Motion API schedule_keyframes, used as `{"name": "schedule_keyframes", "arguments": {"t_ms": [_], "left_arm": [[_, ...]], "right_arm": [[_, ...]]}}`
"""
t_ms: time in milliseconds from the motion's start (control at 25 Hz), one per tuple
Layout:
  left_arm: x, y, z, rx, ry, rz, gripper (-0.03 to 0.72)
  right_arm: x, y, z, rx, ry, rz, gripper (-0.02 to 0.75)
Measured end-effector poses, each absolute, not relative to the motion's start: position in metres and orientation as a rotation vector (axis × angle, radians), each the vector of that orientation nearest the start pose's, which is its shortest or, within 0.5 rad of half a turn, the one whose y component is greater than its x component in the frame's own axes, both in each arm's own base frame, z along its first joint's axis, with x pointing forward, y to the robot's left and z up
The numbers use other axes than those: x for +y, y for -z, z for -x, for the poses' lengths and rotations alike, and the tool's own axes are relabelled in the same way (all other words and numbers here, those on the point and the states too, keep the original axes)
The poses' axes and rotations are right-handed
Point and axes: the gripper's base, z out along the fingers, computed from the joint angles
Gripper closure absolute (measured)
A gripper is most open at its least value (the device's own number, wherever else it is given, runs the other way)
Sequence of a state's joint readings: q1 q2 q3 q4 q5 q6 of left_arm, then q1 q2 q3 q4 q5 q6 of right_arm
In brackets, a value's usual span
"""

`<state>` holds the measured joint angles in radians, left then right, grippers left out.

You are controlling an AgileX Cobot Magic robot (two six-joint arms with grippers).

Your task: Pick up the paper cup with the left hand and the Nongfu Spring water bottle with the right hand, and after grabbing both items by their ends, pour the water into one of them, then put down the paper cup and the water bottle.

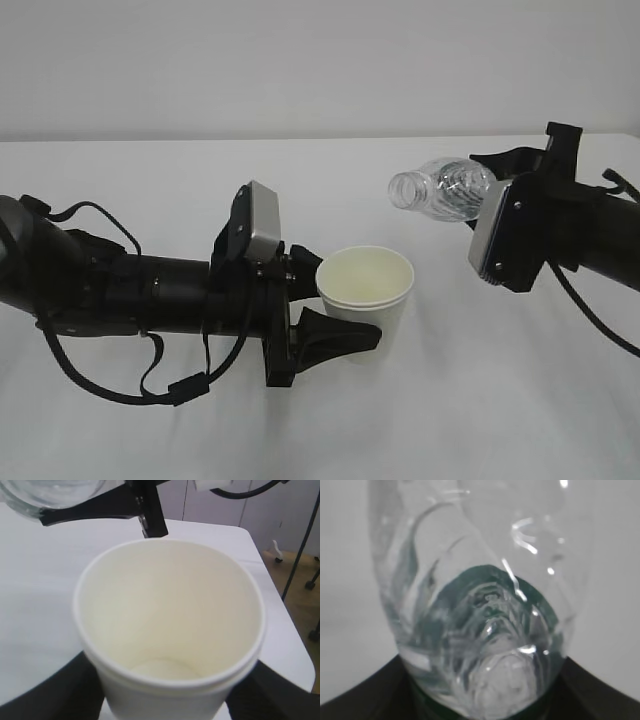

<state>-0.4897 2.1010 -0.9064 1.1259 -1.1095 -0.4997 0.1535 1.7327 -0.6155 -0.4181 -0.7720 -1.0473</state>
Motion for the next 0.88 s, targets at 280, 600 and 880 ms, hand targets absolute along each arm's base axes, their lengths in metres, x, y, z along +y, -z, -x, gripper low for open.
{"name": "schedule_keyframes", "arguments": {"t_ms": [280,600,880], "left_arm": [[-0.233,-0.112,-0.2808,1.486,1.073,-1.246,0.202],[-0.2327,-0.1111,-0.2812,1.495,1.064,-1.249,0.202],[-0.2325,-0.111,-0.2831,1.51,1.052,-1.229,0.202]], "right_arm": [[0.0732,-0.1658,-0.3074,1.207,0.599,1.472,0.288],[0.0732,-0.166,-0.3075,1.177,0.629,1.499,0.288],[0.0733,-0.1665,-0.3076,1.148,0.655,1.52,0.288]]}}
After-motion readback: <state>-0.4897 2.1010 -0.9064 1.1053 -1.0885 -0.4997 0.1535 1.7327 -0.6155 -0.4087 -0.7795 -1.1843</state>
